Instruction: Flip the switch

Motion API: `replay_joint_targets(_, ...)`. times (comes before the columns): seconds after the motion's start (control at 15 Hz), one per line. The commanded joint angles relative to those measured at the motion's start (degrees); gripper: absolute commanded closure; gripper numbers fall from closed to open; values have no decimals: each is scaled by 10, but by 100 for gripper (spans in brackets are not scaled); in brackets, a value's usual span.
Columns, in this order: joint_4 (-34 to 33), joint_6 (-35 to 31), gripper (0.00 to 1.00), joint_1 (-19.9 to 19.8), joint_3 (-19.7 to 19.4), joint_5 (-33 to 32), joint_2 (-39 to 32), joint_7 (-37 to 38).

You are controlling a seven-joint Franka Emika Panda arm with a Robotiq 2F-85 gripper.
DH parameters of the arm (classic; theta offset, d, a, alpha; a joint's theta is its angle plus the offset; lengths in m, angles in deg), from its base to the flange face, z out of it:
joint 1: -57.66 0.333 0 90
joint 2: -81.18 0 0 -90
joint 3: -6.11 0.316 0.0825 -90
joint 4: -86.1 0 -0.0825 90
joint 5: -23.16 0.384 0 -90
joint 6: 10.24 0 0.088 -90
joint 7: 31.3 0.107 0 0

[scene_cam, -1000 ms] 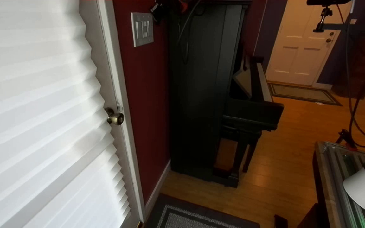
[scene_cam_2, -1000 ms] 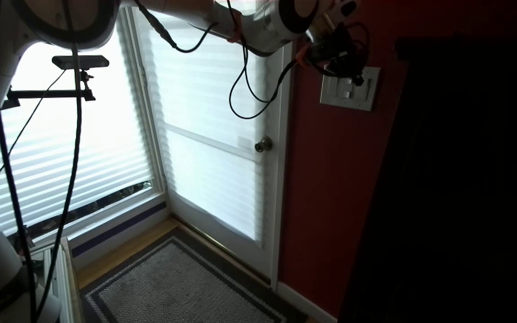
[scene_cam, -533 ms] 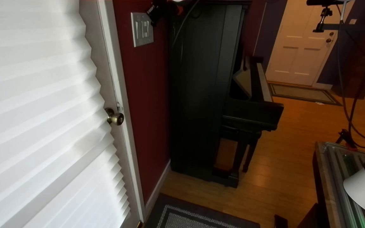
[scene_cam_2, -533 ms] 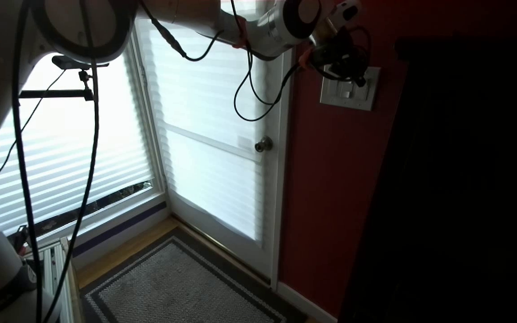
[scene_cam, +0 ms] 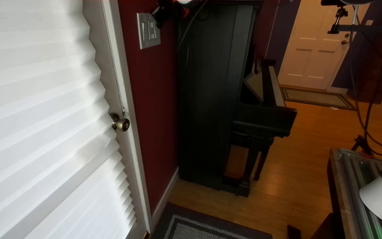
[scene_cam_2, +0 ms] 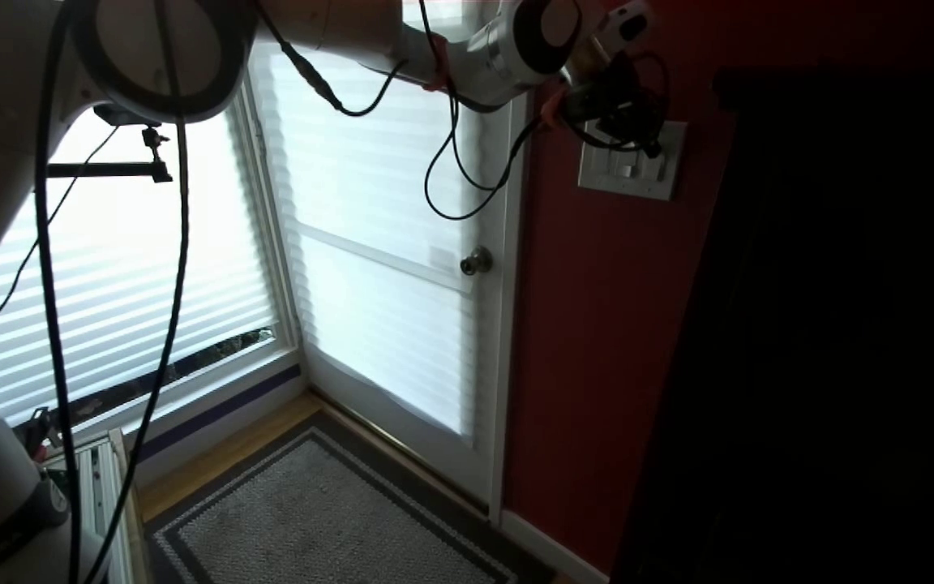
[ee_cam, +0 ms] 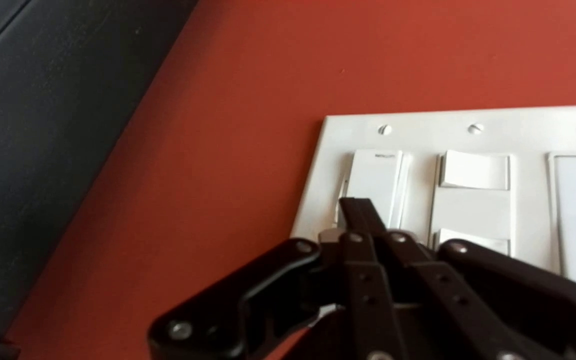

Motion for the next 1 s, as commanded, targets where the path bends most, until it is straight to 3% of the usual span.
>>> replay_joint_targets(0.0,-10,51,100,-14,33,31,10,-52)
replay_joint_targets(0.13,14,73,100,-22,54,52,36,-76)
replay_joint_targets(0.2,32,77,74,-26,64,65,53,-79)
replay_joint_targets(0.33,70,88,67,-32,81,93,91,-71)
replay_joint_targets(0.93,296,95,4,-23,84,114,300,-39)
